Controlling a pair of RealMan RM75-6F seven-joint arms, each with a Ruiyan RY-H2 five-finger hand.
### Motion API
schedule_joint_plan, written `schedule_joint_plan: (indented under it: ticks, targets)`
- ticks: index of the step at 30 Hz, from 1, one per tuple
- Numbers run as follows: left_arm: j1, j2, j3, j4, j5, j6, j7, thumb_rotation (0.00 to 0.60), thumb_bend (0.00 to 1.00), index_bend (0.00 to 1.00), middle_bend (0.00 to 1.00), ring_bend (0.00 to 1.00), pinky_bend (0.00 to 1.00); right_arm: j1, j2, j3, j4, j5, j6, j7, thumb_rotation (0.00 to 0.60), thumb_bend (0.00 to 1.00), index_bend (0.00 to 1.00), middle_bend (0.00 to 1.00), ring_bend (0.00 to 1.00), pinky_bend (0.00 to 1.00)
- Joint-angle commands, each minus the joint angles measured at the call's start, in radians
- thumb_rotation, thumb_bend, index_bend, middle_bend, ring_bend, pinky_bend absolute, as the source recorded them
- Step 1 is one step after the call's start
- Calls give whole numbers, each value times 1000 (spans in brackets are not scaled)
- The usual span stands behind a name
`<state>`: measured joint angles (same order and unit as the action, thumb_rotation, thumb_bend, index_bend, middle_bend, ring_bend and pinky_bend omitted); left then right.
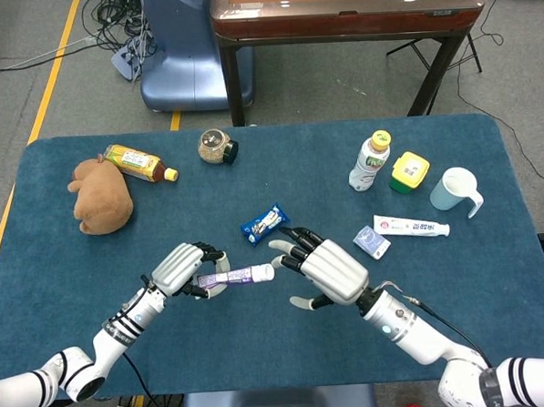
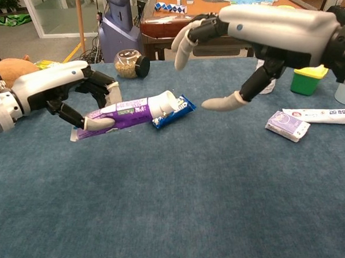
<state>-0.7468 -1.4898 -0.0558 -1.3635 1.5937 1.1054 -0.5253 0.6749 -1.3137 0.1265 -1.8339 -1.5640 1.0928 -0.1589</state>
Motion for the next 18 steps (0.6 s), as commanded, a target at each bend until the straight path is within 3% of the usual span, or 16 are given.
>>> schedule_joint_plan:
  ticks: [1, 5, 18]
  targets:
    - [1, -2, -3, -5, 0, 7, -3, 600, 401, 598, 645, 446, 376, -19, -17, 12, 8, 16, 36, 140, 536, 121, 144, 98, 27, 67]
    - [1, -5, -13, -16, -12, 8, -11, 600, 401, 598, 650, 447, 377, -13, -72, 30, 33, 56, 27, 281, 511, 12, 1, 6, 0, 0]
    - [0, -23, -48, -34, -46, 15, -19, 600, 401, 601, 657, 449, 385, 34, -240, 72, 181, 69, 13, 568, 470, 0, 0, 0, 0, 0]
